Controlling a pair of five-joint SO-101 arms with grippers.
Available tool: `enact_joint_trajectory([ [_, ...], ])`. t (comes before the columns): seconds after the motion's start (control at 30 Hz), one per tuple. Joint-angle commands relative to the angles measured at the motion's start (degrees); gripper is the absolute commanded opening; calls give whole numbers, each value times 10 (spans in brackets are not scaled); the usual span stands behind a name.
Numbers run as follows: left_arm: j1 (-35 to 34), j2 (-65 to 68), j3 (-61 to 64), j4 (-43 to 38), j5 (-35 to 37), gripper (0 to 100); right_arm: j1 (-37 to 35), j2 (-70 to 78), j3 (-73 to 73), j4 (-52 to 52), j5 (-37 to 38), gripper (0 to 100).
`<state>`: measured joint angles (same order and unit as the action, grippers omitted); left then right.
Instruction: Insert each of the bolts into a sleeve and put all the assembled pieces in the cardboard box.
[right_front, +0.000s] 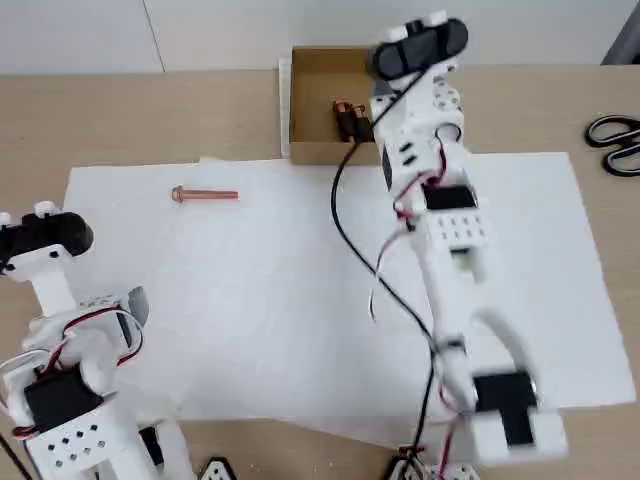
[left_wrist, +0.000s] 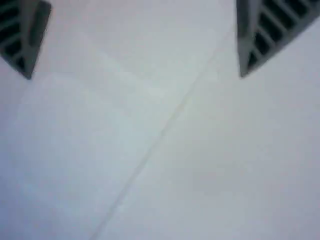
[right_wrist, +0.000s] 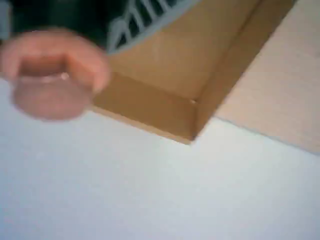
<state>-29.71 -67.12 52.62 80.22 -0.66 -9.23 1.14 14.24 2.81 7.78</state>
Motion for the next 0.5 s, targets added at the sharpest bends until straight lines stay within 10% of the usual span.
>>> enact_joint_trajectory([
  [0.0,-4,-4,-17,1,-2,250,26,98,-130,-20,5,3],
  [0.47,-2,-4,-3,-6,-3,250,29,322,-286,-23,4,3],
])
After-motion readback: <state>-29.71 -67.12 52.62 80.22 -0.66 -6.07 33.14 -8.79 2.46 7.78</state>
